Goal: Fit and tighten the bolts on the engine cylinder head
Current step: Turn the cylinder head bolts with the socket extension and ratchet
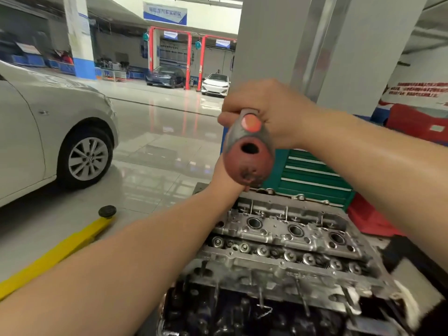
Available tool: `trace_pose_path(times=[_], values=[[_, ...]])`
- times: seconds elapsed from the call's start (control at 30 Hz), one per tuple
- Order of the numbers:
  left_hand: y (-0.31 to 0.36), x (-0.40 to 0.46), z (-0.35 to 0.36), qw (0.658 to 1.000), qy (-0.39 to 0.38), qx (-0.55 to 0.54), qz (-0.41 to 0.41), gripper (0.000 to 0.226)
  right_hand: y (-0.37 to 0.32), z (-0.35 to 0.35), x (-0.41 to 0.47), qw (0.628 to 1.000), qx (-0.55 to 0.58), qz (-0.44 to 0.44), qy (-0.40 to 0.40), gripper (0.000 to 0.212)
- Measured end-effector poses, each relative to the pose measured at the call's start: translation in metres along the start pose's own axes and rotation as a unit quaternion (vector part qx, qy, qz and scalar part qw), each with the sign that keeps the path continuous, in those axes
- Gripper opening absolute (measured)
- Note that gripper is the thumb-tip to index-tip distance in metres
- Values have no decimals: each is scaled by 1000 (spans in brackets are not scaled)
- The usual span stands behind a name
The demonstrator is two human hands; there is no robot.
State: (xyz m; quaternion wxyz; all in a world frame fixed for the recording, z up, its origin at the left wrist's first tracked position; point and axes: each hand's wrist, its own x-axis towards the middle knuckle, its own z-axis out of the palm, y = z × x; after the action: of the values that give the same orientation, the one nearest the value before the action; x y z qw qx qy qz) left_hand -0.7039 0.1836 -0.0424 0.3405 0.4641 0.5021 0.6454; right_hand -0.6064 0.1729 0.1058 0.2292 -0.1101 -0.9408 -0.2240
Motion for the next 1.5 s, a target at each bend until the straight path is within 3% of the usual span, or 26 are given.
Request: trace_pose_path(times=[0.1, 0.2, 0.27, 0.37, 0.43, 0.5, 0.53, 0.57, 0.63, 0.7, 0.77, 0.87, 0.93, 1.0, 1.07, 1.17, 1.27, 1.37, 1.5], values=[[5, -2, 2, 998, -19, -34, -48, 34, -3, 6, -3, 989, 118, 64, 62, 22], [10, -7, 4, 996, -69, -51, -23, 43, -13, 22, -19, 902, 359, 147, 191, 14], [9, -6, 4, 991, -106, -79, -17, 45, -16, 37, -23, 794, 502, 201, 279, 21], [5, -2, 0, 986, -136, -99, -16, 38, -24, 53, -20, 546, 718, 234, 362, 32], [4, -3, -2, 983, -156, -97, -8, 35, -18, 54, -18, 398, 815, 225, 355, 47], [5, -7, -1, 981, -171, -86, 0, 38, -7, 49, -21, 301, 868, 244, 310, 53], [7, -9, 0, 981, -176, -80, 0, 40, -3, 46, -22, 281, 876, 257, 295, 51], [8, -9, 1, 981, -179, -77, 1, 41, -1, 45, -22, 276, 876, 270, 290, 49], [7, -8, 0, 981, -179, -77, 3, 40, -6, 45, -20, 322, 854, 278, 300, 44], [5, -7, -4, 978, -185, -91, 2, 38, -16, 51, -20, 439, 790, 267, 336, 40], [3, -6, -7, 976, -190, -103, 0, 40, -25, 58, -24, 590, 663, 269, 375, 31], [-3, -5, -7, 985, -146, -88, -2, 45, -26, 53, -31, 837, 312, 211, 398, 13], [-5, -4, -7, 995, -95, -30, 21, 44, -26, 42, -25, 929, 58, 112, 349, 14], [-5, -7, -6, 997, -41, 36, 58, 44, -34, 29, -13, 967, -68, 109, 222, 22], [-1, -14, -5, 997, -11, 45, 66, 52, -38, 18, -2, 979, -97, 141, 107, 18], [3, -21, -3, 997, -50, -20, 51, 55, -29, 13, 6, 990, -73, 116, 21, 18], [6, -17, -4, 989, -100, -113, -1, 31, -14, 21, 3, 988, 89, 98, 76, 38], [1, -9, -6, 978, -161, -129, -22, 40, -6, 32, -17, 904, 366, 125, 180, 33], [0, -4, -6, 974, -190, -125, -22, 47, -8, 52, -26, 724, 592, 187, 302, 25]])
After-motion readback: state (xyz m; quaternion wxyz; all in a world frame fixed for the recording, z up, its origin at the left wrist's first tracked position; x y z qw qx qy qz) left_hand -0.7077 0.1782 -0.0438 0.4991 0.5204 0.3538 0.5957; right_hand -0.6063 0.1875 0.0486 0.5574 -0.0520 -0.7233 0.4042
